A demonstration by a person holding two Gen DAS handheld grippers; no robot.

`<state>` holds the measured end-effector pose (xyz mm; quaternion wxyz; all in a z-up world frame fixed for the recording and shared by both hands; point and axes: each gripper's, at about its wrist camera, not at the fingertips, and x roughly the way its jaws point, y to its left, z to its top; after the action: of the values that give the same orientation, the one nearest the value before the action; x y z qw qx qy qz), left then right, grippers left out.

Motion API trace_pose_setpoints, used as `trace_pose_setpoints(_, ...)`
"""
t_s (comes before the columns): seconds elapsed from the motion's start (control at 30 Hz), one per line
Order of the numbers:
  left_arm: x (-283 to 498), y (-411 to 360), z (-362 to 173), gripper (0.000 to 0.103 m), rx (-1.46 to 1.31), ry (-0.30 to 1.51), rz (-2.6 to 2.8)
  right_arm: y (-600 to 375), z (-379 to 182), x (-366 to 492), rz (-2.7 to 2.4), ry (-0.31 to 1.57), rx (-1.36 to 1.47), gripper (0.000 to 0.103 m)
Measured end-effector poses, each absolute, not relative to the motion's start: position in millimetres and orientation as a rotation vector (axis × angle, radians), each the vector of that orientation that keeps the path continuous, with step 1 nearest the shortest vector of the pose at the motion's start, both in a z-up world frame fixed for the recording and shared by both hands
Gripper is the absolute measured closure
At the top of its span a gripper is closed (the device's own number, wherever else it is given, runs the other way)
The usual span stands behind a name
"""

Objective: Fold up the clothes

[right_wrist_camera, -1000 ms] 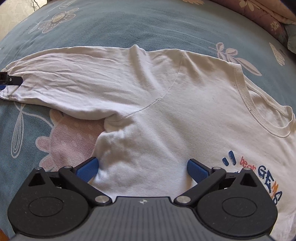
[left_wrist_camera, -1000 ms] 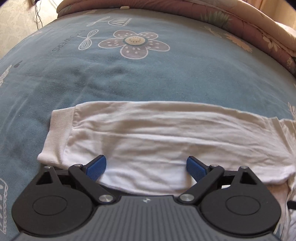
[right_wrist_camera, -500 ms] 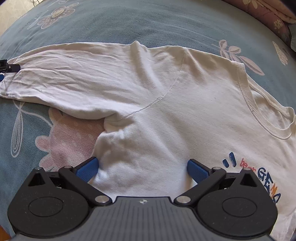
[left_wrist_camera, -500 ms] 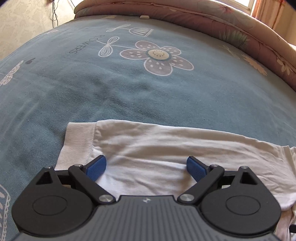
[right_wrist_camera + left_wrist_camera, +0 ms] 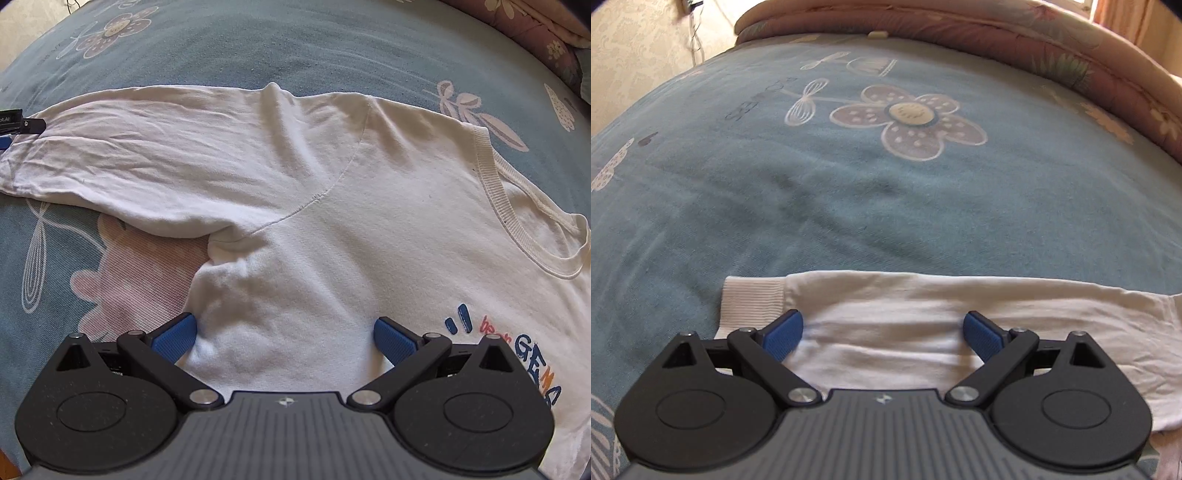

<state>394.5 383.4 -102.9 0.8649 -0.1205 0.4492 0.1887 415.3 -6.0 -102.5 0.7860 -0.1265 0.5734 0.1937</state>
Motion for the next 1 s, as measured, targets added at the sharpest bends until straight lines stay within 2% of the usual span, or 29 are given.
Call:
trace_pose_setpoints(0.33, 387, 320, -85, 0.009, -0.182, 0.927, 0.305, -8, -98, 417, 0.433, 1.230, -0.260, 0.000)
trace_pose_setpoints(0.5, 381, 296, -81, 0.009, -0.190, 0.925, 0.298, -24, -75, 438, 0.415, 1.077, -0.170, 0.000)
trace_pose_setpoints(0.73, 382, 287, -82, 0.009, -0.224, 0.924, 0.345, -25, -77, 499, 0.482, 1.000, -0.158, 0.000)
trace_pose_setpoints(1.0, 393, 289, -86, 0.009, -0.190, 0.927, 0.317, 17, -99, 518, 0.559, 0.999, -0.162, 0.000)
